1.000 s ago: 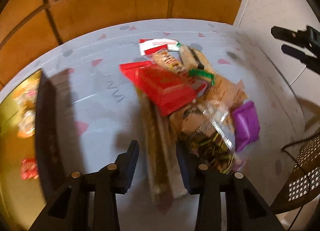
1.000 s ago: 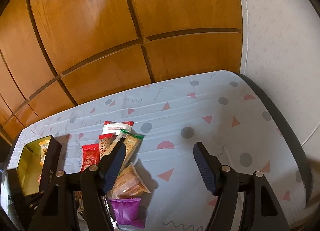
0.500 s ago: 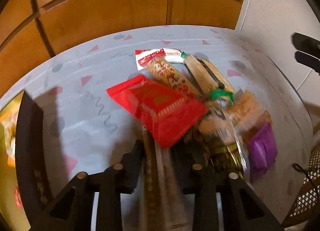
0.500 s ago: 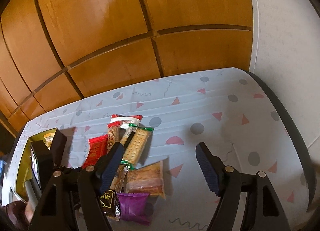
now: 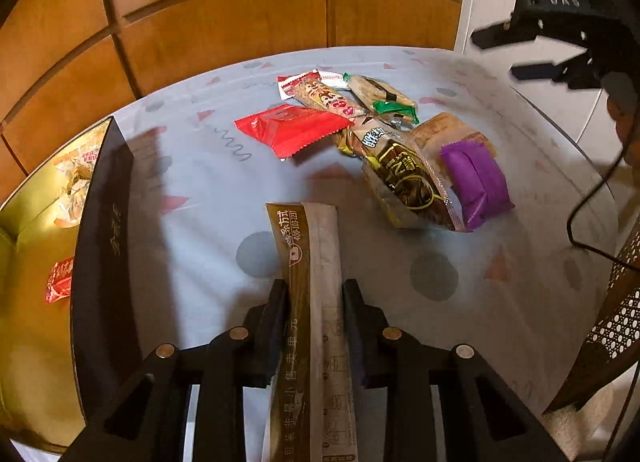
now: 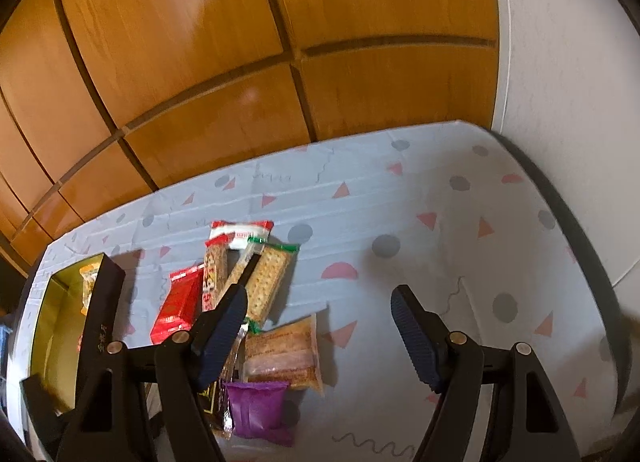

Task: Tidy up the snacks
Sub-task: 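Carry the brown bar into the gold tin while the right gripper grasps the purple packet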

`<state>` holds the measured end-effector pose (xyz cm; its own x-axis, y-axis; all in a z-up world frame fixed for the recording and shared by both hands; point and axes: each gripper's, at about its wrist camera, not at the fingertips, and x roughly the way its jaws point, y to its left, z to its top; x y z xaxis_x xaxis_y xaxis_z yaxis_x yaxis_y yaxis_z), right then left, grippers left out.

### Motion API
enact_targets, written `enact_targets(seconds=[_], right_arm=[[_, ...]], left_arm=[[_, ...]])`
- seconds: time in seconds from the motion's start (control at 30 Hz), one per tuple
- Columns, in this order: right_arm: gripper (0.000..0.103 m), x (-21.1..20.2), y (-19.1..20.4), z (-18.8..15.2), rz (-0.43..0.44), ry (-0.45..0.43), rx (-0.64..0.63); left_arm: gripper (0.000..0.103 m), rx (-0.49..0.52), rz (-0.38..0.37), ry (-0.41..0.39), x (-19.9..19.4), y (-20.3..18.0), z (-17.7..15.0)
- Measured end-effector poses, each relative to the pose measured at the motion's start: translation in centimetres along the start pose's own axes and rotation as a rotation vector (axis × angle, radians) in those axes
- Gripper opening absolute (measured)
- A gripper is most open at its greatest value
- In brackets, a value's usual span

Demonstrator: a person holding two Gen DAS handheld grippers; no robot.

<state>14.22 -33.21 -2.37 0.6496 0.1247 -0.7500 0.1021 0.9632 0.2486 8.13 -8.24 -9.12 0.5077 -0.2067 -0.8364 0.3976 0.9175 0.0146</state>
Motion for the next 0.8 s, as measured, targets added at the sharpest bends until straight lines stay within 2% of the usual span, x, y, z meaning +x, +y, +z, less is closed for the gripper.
enact_targets(seconds=[0.13, 0.23, 0.27, 0.37, 0.43, 0.6, 0.63, 0.7, 0.73, 0.8], right_arm=[[0.074, 2.7, 0.9, -1.0, 0.116, 0.181, -0.016], [0.074, 4.1, 2.6, -2.2, 0.209, 0.303, -0.076], [0.074, 4.5, 3.0, -2.7, 0.216, 0.333, -0.087], [0.076, 5.1, 3.5, -3.5, 0.164, 0.377, -0.123], [0.076, 5.7, 3.5, -4.2, 0.192, 0.437, -0.105], [0.076, 6.4, 4.6, -5.1, 0.138, 0.472, -0.184], [0.074, 6.5, 4.9, -5.3, 0.122, 0.475, -0.214], [0.056, 6.9, 5.4, -5.5, 0.105, 0.475, -0.254], [0.044, 7.3, 5.8, -5.7, 0.087, 0.483, -0.288], [0.040, 8.0, 6.3, -6.3, 0.050, 0.494, -0.339]], left_arm=[[0.028, -0.056, -0.062, -0.006, -0.1, 1.2, -0.1], [0.028, -0.049, -0.070, -0.003, 0.1, 1.1, 0.0], [0.028, -0.054, -0.074, -0.004, 0.1, 1.1, 0.0], [0.029, -0.074, -0.091, -0.008, 0.2, 1.4, 0.0], [0.029, -0.081, -0.097, -0.010, 0.2, 1.4, 0.0], [0.030, -0.108, -0.105, -0.021, 0.2, 1.7, -0.1], [0.030, -0.103, -0.102, -0.021, 0.2, 1.7, -0.1], [0.028, -0.095, -0.094, -0.028, 0.2, 1.5, -0.1], [0.028, -0.096, -0.092, -0.034, 0.1, 1.5, -0.1], [0.023, -0.103, -0.091, -0.038, 0.0, 1.6, -0.1]])
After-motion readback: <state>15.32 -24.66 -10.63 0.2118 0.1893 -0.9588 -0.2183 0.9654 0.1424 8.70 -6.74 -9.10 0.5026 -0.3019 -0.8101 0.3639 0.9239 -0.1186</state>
